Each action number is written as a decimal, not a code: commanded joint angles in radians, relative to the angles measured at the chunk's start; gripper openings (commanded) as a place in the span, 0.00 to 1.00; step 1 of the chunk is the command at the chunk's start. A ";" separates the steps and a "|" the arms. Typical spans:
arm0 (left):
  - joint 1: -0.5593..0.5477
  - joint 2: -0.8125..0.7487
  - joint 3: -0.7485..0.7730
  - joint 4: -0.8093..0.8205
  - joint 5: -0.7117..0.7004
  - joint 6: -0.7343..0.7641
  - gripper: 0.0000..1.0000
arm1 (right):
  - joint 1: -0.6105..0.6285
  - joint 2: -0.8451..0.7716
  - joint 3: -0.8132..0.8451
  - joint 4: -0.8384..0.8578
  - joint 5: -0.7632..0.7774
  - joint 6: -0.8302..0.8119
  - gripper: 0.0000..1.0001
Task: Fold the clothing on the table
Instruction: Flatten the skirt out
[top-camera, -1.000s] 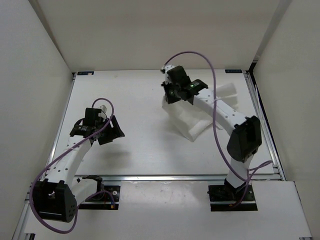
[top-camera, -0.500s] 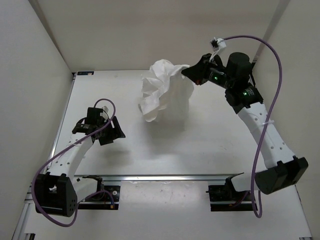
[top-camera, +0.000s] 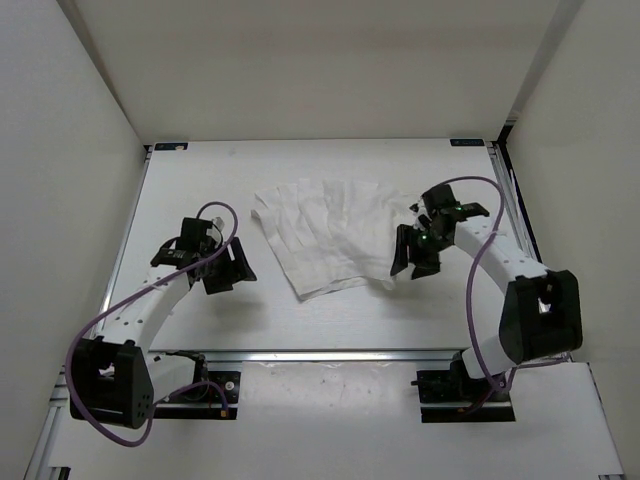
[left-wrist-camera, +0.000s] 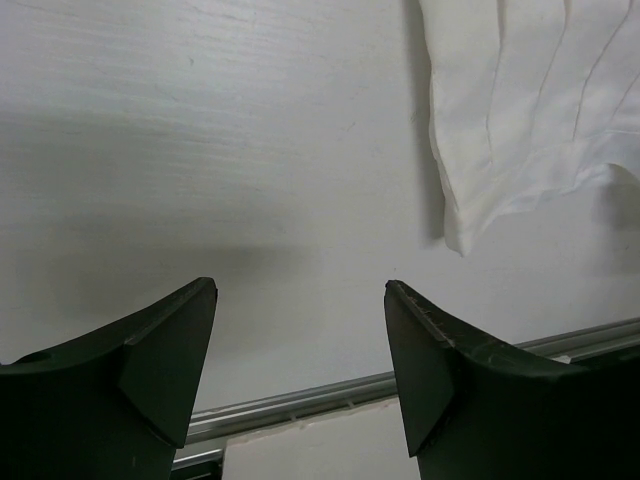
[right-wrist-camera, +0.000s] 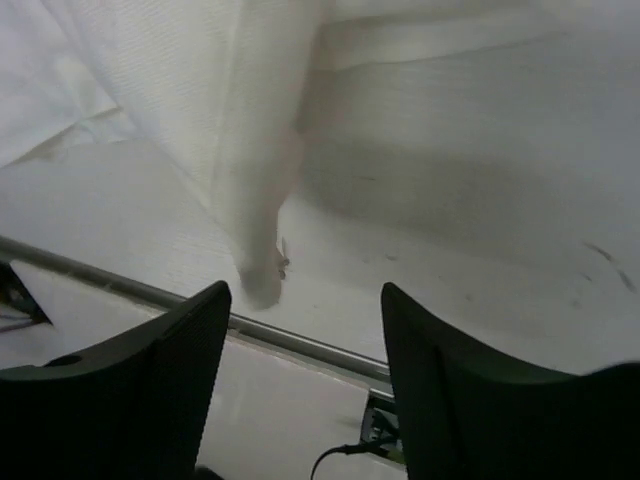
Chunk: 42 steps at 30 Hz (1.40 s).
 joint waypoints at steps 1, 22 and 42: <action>-0.012 -0.010 -0.027 0.022 0.052 -0.007 0.78 | -0.037 -0.152 0.113 -0.161 0.258 0.044 0.72; -0.134 0.243 -0.182 0.562 0.055 -0.605 0.66 | 0.075 -0.141 0.153 0.030 0.236 0.143 0.73; -0.240 0.386 -0.162 0.737 -0.011 -0.728 0.00 | -0.006 -0.226 0.017 -0.004 0.206 0.141 0.73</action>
